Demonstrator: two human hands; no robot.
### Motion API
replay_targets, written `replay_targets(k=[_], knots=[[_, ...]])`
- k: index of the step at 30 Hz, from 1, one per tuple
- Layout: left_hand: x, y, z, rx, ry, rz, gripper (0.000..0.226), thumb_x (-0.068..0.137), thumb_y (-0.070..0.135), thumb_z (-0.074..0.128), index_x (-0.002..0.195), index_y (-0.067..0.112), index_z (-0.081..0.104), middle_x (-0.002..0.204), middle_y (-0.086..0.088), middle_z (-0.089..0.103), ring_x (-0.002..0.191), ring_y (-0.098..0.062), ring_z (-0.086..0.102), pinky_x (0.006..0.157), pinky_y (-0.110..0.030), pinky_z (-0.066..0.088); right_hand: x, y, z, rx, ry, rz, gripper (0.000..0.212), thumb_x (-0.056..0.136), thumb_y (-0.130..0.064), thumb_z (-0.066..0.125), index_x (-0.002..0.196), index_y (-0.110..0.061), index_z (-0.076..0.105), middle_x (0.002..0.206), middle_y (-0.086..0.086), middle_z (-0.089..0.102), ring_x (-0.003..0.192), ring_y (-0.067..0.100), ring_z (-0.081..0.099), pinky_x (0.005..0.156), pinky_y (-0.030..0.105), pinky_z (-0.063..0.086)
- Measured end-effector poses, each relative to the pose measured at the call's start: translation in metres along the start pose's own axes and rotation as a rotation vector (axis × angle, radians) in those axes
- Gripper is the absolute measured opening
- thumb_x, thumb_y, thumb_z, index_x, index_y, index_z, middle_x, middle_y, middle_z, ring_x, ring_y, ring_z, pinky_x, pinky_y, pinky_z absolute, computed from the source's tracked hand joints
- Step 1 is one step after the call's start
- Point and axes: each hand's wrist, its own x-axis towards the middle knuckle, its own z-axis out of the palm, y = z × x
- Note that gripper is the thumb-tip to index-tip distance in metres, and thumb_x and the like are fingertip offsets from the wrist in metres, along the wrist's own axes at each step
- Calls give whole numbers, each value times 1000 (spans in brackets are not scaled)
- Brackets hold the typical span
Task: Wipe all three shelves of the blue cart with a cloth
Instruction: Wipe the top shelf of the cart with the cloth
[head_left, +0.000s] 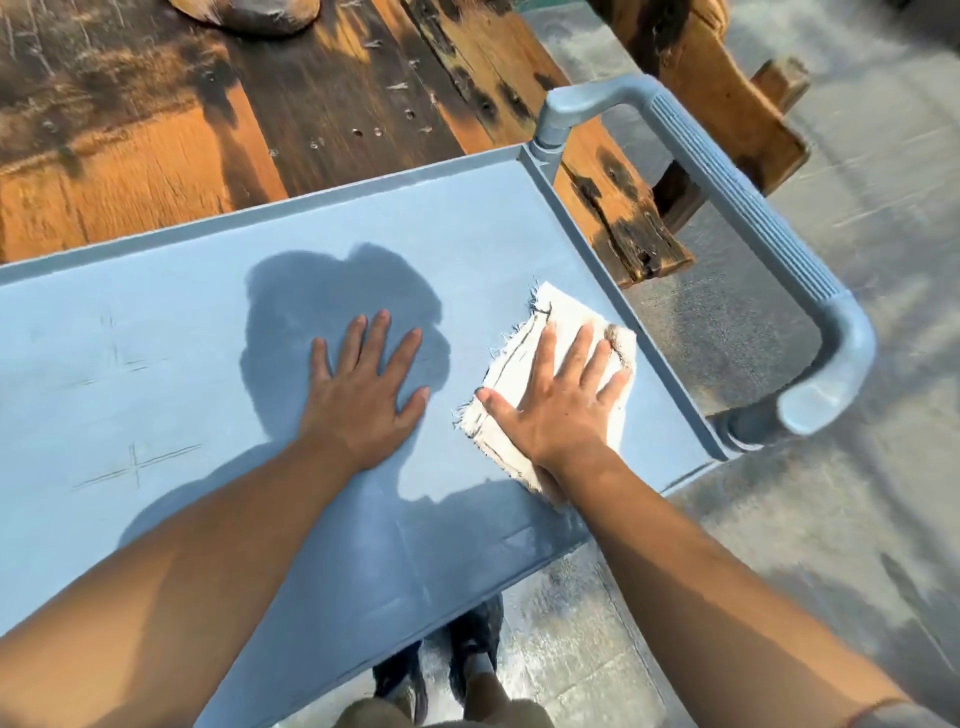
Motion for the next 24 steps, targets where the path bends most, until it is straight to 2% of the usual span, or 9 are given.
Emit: replay_targets(k=[3,8,13,17,20,24], knots=[[0,0,-3,-6,-32,8,69,92,64,14,155,38,2,167,-1,-5,152,-26,-5,117,-63,3,-36,15,10,-29,-60,5,114,75,-94,4,151,-18,-34,155,25,-40,145,46,-31,116,68,-11],[-1,2,-7,-30,-29,-8,68,93,64,21,155,38,8,167,0,-2,152,-25,-2,117,-64,5,-87,40,21,-85,-156,38,114,77,-92,4,144,-12,-42,150,27,-44,145,44,-32,120,62,-10],[-2,7,-11,3,-72,-63,67,94,67,13,154,41,1,167,1,-6,152,-24,-4,114,-69,6,-116,64,25,-127,-171,76,107,88,-81,9,148,-3,-32,155,30,-32,149,44,-23,123,57,-6],[-18,31,-16,-7,-152,-234,67,97,60,8,156,31,-3,166,-5,-8,152,-34,-4,110,-75,4,-129,65,22,-98,-180,96,93,97,-66,12,150,1,-25,158,33,-24,151,46,-14,123,58,-3],[-57,52,-9,-80,-138,-303,65,100,53,10,157,25,-2,166,-3,-9,152,-32,-6,112,-73,6,-135,64,22,-108,-178,87,87,100,-58,11,149,5,-22,158,36,-18,151,49,-9,123,61,1],[-117,51,1,-116,-105,-303,62,100,53,12,157,31,3,167,0,-5,152,-27,-5,115,-68,6,-144,74,28,-104,-149,60,86,100,-57,9,150,6,-21,158,38,-14,150,51,-7,123,60,-2]])
